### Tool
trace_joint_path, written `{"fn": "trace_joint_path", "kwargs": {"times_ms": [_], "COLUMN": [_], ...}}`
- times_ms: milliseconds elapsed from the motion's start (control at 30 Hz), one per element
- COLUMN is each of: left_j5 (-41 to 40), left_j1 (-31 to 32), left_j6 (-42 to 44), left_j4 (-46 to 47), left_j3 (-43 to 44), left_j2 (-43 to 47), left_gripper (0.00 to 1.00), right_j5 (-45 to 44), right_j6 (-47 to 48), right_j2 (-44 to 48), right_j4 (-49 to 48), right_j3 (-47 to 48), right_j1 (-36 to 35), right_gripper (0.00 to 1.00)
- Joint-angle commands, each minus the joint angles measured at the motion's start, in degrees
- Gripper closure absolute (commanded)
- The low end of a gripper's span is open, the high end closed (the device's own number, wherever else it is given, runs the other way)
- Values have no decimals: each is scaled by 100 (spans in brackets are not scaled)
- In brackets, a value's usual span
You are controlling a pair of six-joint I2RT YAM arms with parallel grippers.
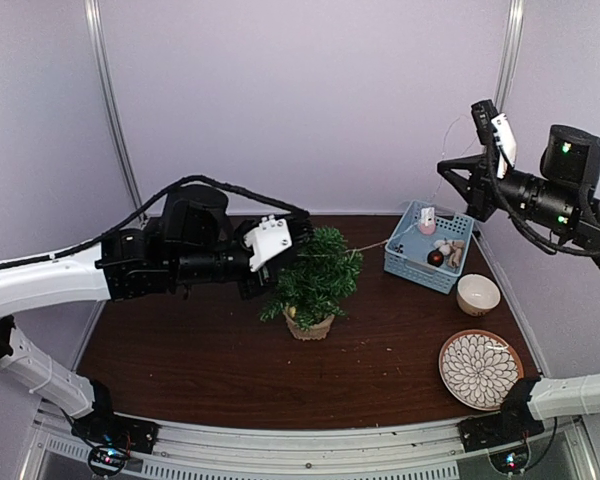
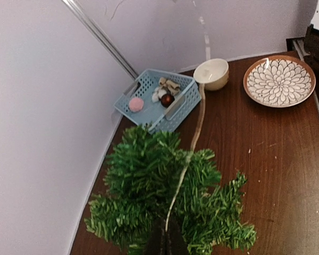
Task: Decorate the small christmas tree
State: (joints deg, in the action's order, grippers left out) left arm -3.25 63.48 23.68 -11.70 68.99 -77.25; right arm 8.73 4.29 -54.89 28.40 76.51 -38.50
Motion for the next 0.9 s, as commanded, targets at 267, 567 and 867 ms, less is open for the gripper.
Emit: {"fn": "trace_joint_path", "kwargs": {"times_ms": [267, 567, 867], "left_j5": [-158, -505, -616], "left_j1": [-330, -586, -736], "left_j6": [-362, -692, -654], "left_j4": [-920, -753, -1096], "left_j3": [-120, 5, 329], "left_j2": [-224, -296, -624], "left_gripper": [100, 100, 100], "right_j5": [-847, -966, -1094], "right_j6": [-86, -25, 87], "right_j2": [-136, -459, -1057], "right_j4": [-29, -114, -125], "right_j3": [-47, 124, 787], "right_j1": [384, 531, 877], "right_gripper": [100, 100, 100]}}
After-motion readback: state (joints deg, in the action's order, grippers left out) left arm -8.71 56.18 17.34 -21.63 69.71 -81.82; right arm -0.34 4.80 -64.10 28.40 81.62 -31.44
